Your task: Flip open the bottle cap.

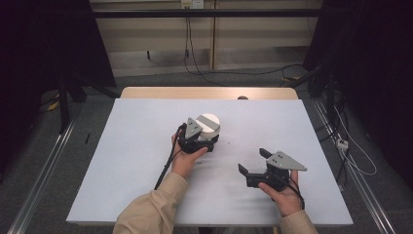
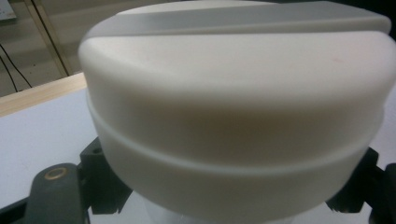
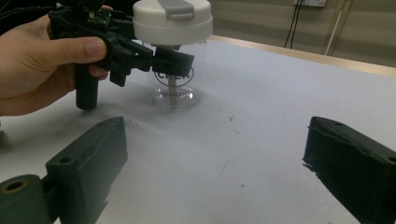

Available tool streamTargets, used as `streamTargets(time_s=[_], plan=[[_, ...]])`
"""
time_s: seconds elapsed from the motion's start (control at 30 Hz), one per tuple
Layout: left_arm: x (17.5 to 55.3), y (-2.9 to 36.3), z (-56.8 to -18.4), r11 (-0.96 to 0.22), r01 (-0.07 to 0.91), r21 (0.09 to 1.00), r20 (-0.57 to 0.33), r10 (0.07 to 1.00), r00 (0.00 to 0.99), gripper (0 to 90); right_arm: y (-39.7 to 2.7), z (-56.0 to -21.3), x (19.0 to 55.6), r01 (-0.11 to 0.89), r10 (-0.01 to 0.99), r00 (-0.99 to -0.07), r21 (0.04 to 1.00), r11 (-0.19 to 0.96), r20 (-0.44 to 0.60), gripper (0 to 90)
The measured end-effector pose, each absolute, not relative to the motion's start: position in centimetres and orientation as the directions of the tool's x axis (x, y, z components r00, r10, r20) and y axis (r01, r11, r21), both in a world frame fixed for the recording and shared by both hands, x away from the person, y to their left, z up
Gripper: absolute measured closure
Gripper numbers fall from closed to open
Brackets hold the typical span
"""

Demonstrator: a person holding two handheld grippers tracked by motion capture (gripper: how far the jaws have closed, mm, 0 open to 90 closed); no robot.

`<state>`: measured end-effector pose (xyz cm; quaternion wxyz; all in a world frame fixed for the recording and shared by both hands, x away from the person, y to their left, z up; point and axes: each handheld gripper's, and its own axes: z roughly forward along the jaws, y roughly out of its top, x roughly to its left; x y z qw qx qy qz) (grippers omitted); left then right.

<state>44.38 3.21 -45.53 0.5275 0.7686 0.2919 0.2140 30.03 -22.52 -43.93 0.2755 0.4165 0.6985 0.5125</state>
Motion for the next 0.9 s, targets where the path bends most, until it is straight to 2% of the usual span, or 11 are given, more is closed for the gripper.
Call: streamTargets(time_s=[0.27,0.4,0.57,0.73,0.87,0.9], plan=[[44.3,3.2,-45.6,-0.276,0.222,0.935,0.024,0.675,0.737,18.6,-21.3,-43.5,31.5,0.311,0.857,-0.51,0.944,0.109,0.069,10.3],[44.2,3.2,-45.6,-0.281,0.218,0.935,0.032,0.676,0.736,18.6,-20.9,-42.9,32.2,0.312,0.855,-0.514,0.944,0.107,0.073,20.8],[44.2,3.5,-45.9,-0.254,0.221,0.942,0.012,0.682,0.731,18.7,-20.1,-42.2,33.0,0.329,0.851,-0.521,0.936,0.126,0.069,38.8],[44.1,3.4,-45.9,-0.259,0.215,0.942,0.02,0.681,0.732,18.7,-19.4,-41.6,33.9,0.345,0.838,-0.538,0.931,0.122,0.089,66.0],[44.1,3.4,-45.9,-0.26,0.215,0.941,0.021,0.683,0.73,18.7,-18.7,-41.3,34.7,0.355,0.829,-0.551,0.926,0.126,0.098,84.5],[44.1,3.3,-46.0,-0.256,0.215,0.943,0.02,0.684,0.73,18.7,-18.6,-41.3,34.9,0.358,0.829,-0.551,0.925,0.126,0.101,86.8]])
